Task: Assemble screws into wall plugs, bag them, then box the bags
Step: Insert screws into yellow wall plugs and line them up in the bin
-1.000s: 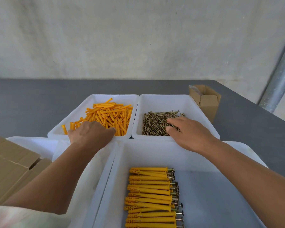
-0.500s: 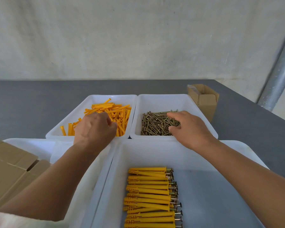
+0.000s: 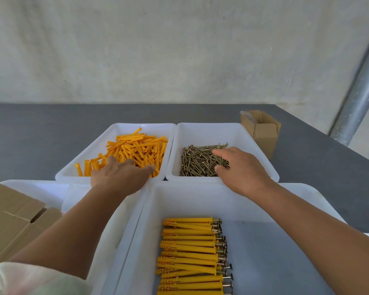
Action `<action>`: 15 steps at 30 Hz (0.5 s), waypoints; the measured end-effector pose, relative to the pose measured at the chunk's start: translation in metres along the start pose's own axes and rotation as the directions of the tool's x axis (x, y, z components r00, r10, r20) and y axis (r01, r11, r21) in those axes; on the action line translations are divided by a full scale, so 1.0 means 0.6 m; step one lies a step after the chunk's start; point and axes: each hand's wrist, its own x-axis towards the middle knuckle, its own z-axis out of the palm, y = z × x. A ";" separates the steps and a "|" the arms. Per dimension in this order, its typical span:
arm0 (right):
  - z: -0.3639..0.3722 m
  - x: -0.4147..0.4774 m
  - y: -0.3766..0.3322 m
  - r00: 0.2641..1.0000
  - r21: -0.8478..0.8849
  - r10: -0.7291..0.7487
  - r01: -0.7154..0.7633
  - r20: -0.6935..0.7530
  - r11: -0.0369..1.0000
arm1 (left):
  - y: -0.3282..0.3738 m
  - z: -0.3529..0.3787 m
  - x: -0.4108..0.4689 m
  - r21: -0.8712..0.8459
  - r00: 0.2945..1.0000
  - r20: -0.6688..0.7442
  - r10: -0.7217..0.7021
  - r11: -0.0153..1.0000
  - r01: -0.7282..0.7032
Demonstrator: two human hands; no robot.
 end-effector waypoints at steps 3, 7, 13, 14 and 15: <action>0.001 -0.001 0.001 1.000 -0.009 0.003 -0.003 -0.006 1.000 | 0.000 0.001 0.005 -0.005 1.000 0.003 -0.030 1.000 0.030; 0.003 0.000 0.002 1.000 -0.020 -0.001 0.001 -0.006 1.000 | 0.004 0.001 0.007 -0.037 0.998 -0.046 -0.047 0.998 0.045; 0.003 0.001 0.002 1.000 -0.025 0.001 -0.001 -0.005 1.000 | 0.003 -0.002 0.007 -0.051 0.997 -0.069 -0.044 0.998 0.041; 0.003 0.002 0.002 1.000 -0.026 0.003 -0.003 -0.005 1.000 | 0.004 -0.001 0.008 -0.052 0.996 -0.070 -0.048 0.998 0.044; 0.003 0.002 0.002 1.000 -0.028 0.006 -0.006 -0.004 1.000 | 0.005 -0.001 0.008 -0.056 0.996 -0.075 -0.053 0.997 0.049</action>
